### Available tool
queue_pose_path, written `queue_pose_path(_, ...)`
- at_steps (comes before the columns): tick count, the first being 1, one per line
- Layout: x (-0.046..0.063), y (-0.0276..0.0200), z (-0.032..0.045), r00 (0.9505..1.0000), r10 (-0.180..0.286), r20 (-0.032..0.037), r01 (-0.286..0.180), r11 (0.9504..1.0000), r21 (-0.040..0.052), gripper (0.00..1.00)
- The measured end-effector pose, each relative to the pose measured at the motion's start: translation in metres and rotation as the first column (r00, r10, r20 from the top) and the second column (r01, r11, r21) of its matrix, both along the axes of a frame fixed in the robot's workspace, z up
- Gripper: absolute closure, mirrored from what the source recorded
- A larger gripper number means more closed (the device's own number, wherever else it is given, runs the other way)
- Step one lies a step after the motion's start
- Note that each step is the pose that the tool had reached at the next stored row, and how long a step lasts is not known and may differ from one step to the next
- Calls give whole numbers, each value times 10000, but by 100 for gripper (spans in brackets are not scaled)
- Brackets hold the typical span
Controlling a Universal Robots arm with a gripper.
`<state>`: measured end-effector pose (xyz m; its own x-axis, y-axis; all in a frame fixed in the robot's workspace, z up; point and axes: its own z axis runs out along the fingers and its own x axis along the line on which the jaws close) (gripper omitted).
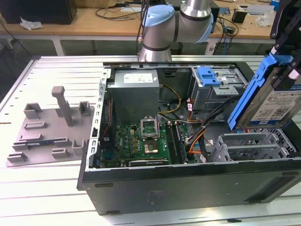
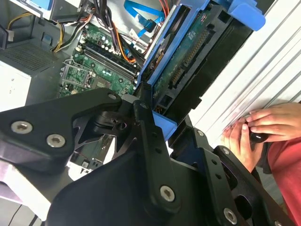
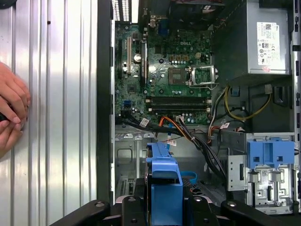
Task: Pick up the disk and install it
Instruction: 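Insert the disk into the insertion slot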
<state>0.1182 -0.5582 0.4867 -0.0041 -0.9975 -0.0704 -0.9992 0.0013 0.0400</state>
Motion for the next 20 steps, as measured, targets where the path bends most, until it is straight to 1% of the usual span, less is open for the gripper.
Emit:
queue_pose_path(13,-4,-1,-56,10000,0,0,0,10000,-2,63)
queue_pose_path(20,-5,-13,-78,10000,0,0,0,10000,-1,63)
